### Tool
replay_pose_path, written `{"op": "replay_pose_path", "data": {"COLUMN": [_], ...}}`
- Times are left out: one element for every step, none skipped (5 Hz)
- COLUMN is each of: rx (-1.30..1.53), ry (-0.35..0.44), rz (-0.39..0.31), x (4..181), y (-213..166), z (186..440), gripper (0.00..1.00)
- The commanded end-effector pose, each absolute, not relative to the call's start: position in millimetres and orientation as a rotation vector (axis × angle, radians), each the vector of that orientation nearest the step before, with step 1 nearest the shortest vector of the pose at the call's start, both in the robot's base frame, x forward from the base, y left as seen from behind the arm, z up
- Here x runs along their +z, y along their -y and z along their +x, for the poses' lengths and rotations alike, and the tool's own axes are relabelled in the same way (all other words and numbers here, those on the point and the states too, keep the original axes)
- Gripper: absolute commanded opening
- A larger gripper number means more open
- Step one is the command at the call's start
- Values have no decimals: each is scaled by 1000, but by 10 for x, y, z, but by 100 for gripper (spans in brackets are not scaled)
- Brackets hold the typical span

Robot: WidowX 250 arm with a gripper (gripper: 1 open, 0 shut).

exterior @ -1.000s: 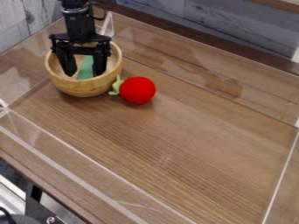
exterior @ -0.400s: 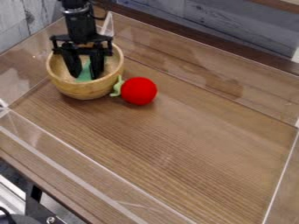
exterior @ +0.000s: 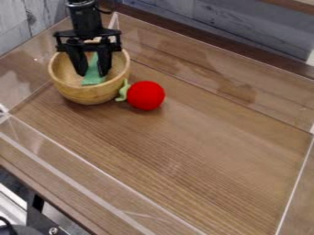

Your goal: Remove the green block from the brown bowl and put it on the table

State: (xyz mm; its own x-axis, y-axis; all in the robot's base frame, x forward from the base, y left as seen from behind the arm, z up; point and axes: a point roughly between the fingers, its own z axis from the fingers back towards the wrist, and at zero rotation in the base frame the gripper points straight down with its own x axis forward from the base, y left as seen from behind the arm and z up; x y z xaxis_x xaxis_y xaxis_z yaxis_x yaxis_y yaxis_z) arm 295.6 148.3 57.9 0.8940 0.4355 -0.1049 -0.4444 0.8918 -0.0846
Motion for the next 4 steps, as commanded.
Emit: {"op": "replay_pose_path", "data": {"rx": [444, 436, 470, 505], "ry": [7, 11, 16, 22], "rz": [-87, -92, -96, -102], "x": [870, 923, 959, 1004], "y": [-1513, -1502, -1559, -1611], "z": [3055, 3049, 3029, 3009], "gripper": [0, 0, 0, 0]}}
